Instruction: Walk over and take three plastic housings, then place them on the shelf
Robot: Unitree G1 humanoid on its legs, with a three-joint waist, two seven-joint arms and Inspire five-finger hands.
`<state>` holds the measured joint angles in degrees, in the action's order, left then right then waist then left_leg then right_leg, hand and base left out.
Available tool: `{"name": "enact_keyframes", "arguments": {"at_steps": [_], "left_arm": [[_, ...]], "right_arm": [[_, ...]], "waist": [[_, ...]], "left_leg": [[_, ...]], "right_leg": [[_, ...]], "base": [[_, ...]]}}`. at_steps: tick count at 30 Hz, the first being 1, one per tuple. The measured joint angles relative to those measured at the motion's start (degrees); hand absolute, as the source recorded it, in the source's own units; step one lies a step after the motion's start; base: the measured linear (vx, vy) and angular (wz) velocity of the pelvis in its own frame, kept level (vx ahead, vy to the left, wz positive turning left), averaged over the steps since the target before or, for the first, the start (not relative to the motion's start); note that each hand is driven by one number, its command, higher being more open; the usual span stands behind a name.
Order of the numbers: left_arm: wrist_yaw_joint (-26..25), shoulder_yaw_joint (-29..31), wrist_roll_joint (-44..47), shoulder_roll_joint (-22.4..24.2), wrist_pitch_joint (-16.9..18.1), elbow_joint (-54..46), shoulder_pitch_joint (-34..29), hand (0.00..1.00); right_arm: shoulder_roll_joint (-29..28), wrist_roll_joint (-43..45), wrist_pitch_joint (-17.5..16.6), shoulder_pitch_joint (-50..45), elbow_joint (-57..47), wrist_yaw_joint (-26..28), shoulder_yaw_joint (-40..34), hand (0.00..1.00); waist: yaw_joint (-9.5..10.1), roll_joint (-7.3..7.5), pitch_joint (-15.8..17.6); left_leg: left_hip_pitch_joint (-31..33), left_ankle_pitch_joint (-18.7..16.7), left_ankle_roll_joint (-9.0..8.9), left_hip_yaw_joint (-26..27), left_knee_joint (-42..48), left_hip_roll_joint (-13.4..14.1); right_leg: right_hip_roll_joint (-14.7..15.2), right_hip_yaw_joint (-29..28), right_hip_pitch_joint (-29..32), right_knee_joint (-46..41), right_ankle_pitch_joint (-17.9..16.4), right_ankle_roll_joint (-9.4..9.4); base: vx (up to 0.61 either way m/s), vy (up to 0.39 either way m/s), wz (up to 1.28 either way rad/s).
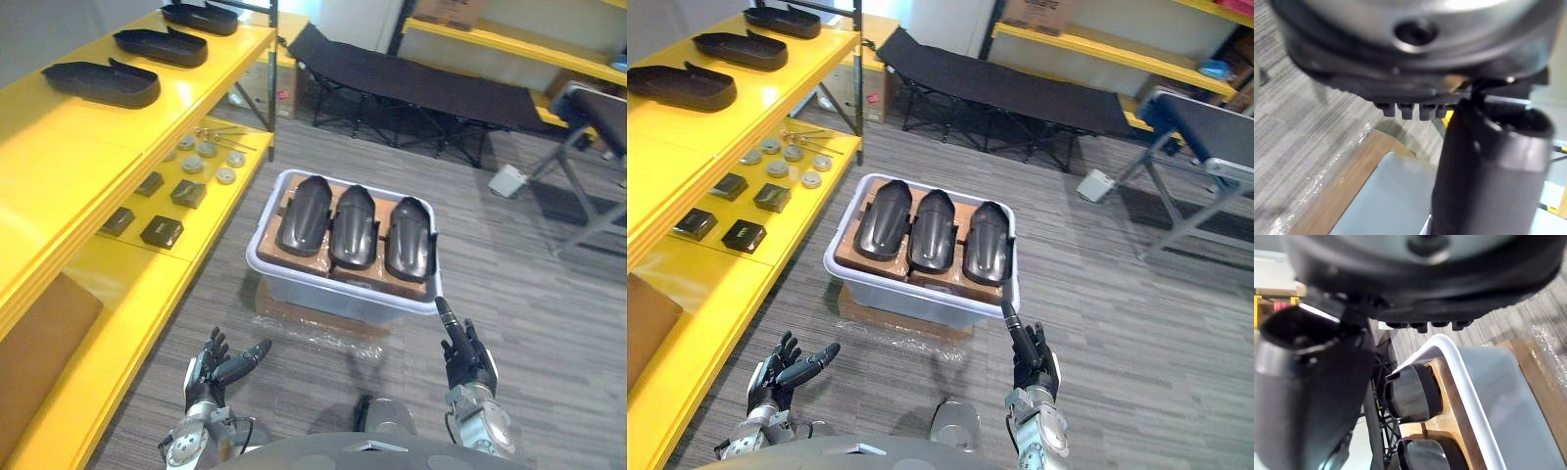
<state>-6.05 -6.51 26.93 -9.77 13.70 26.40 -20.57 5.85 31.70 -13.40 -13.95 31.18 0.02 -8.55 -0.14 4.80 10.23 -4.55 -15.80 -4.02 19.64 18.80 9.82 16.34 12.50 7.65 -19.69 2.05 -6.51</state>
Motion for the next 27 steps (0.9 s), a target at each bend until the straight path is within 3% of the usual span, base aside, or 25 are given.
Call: {"name": "enact_keyframes", "arguments": {"at_steps": [2,3,5,7,8,9,10,11,13,14,16,19,20,21,24,27], "left_arm": [[-0.3,-0.1,0.6,-0.9,0.1,-0.6,0.1,1.00],[-1.0,-0.4,0.5,-0.3,0.0,-0.6,0.4,1.00],[-2.1,-2.1,1.0,2.0,0.0,-1.5,0.3,1.00],[-2.3,-2.6,2.2,3.7,0.0,-1.6,0.3,1.00],[-2.2,-2.7,2.3,4.0,-0.1,-1.6,0.4,1.00],[-1.8,-2.7,2.3,4.2,-0.1,-1.6,1.0,1.00],[-1.3,-2.8,2.3,4.3,0.0,-1.5,2.0,1.00],[-0.8,-3.7,1.9,4.5,0.0,-1.4,2.4,1.00],[-0.4,-5.3,1.6,4.7,0.5,-1.4,2.6,1.00],[0.0,-6.3,1.6,4.8,0.9,-1.4,3.1,1.00],[0.3,-7.3,1.6,4.5,1.1,-1.6,4.6,1.00],[0.2,-8.4,-2.7,2.6,1.1,-2.2,7.1,1.00],[0.2,-9.0,-3.4,1.9,1.1,-2.3,7.2,1.00],[0.0,-9.3,-5.2,1.0,1.1,-2.5,7.3,1.00],[-0.3,-9.4,-5.1,-1.0,1.2,-4.0,7.7,1.00],[-0.9,-9.5,-5.0,-1.8,1.4,-4.3,9.5,1.00]], "right_arm": [[0.4,-1.5,0.1,0.7,-0.2,-1.0,-1.4,1.00],[1.6,-2.2,0.4,2.4,-0.2,-1.5,-2.6,1.00],[7.1,-2.2,1.1,7.5,-0.2,-2.1,-5.3,1.00],[11.1,-2.2,3.0,10.3,-0.2,-2.9,-5.9,1.00],[12.0,-2.3,3.1,10.9,-0.1,-3.2,-6.1,1.00],[13.1,-3.5,3.2,11.3,-0.2,-3.3,-6.8,1.00],[14.3,-4.6,3.2,11.9,-0.1,-3.6,-7.1,1.00],[15.5,-5.1,3.2,13.0,0.0,-4.4,-7.9,1.00],[17.0,-6.5,3.2,14.7,0.6,-5.7,-8.4,1.00],[17.4,-7.2,3.2,15.4,0.7,-7.2,-9.1,1.00],[16.8,-7.9,3.1,15.5,0.5,-9.9,-10.5,1.00],[15.9,-8.8,4.4,15.0,0.6,-11.0,-11.6,1.00],[15.9,-9.2,4.5,14.8,0.6,-10.8,-11.6,1.00],[15.9,-10.1,5.2,14.9,0.6,-10.6,-11.9,1.00],[16.7,-11.1,7.3,16.7,2.9,-10.5,-11.9,1.00],[22.0,-11.0,9.0,21.6,8.9,-10.0,-11.1,1.00]], "waist": [[0.50,0.53,-0.6],[1.27,-0.95,-0.9],[1.56,-5.61,-0.7],[1.40,-7.21,-0.4],[1.26,-7.11,-0.1],[1.33,-6.72,0.7],[1.56,-5.70,1.4],[1.22,-5.77,1.4],[0.81,-6.82,1.6],[0.44,-7.43,1.8],[-0.24,-6.22,2.7],[-0.44,-3.33,5.8],[-0.81,-3.06,6.0],[-1.62,-2.91,6.2],[-1.30,-2.99,7.3],[-0.46,-4.41,9.5]], "left_leg": [[0.1,-1.4,-2.01,-1.7,1.7,0.5],[0.3,-2.0,-2.88,-1.7,2.6,2.4],[1.2,-1.9,-3.89,-1.4,3.1,5.8],[2.0,-0.7,-3.35,-0.9,7.1,7.5],[3.2,0.6,-2.63,-1.0,10.6,8.2],[5.8,4.3,-1.67,-1.3,17.6,9.6],[9.1,4.5,-1.77,-1.2,22.7,10.9],[11.1,3.6,-0.99,-0.4,20.9,10.7],[11.5,6.4,-0.32,1.5,12.6,9.7],[10.9,6.8,-1.60,2.7,8.2,8.8],[9.9,6.6,-1.94,3.6,2.5,5.7],[10.3,6.9,-1.19,4.3,2.1,3.2],[10.6,6.6,-0.70,4.2,2.1,2.7],[12.3,5.3,-0.13,3.9,3.5,2.5],[15.8,4.0,0.60,3.1,5.7,2.6],[19.1,3.5,1.11,2.2,7.3,2.6]], "right_leg": [[-0.5,3.0,-2.9,4.2,-0.4,-0.95],[-2.2,3.5,-3.9,6.0,-1.4,-1.24],[-5.8,4.9,-3.8,6.9,-2.1,0.35],[-7.0,5.5,-5.2,7.4,-2.9,1.41],[-7.3,6.0,-6.7,8.3,-3.1,1.48],[-7.3,6.4,-9.6,10.2,-3.2,1.67],[-6.8,7.1,-11.2,11.9,-3.1,1.87],[-6.4,7.7,-10.8,12.1,-3.1,1.87],[-6.7,7.5,-9.6,12.0,-3.0,1.80],[-6.7,7.2,-8.6,11.7,-3.1,1.41],[-4.7,7.1,-6.9,11.3,-2.5,0.44],[-2.4,6.6,-6.2,11.0,-1.6,-0.90],[-2.0,6.6,-6.2,11.1,-1.4,-1.19],[-1.5,6.8,-5.5,11.2,-1.0,-1.72],[-1.5,7.1,-3.5,11.5,0.1,-1.90],[-1.4,7.7,-1.7,12.0,1.0,-1.77]], "base": [[0.24,-0.246,0.41],[0.28,-0.273,0.06],[0.26,-0.196,-0.07],[0.15,-0.116,0.02],[0.14,-0.189,0.18],[0.12,-0.179,0.24],[0.13,-0.171,0.18],[0.09,-0.075,0.01],[0.05,0.028,-0.12],[0.04,0.100,-0.07],[0.07,0.126,0.06],[0.00,0.132,0.03],[-0.02,0.167,0.14],[-0.02,0.158,0.16],[-0.05,0.104,0.13],[-0.08,0.060,0.10]]}}
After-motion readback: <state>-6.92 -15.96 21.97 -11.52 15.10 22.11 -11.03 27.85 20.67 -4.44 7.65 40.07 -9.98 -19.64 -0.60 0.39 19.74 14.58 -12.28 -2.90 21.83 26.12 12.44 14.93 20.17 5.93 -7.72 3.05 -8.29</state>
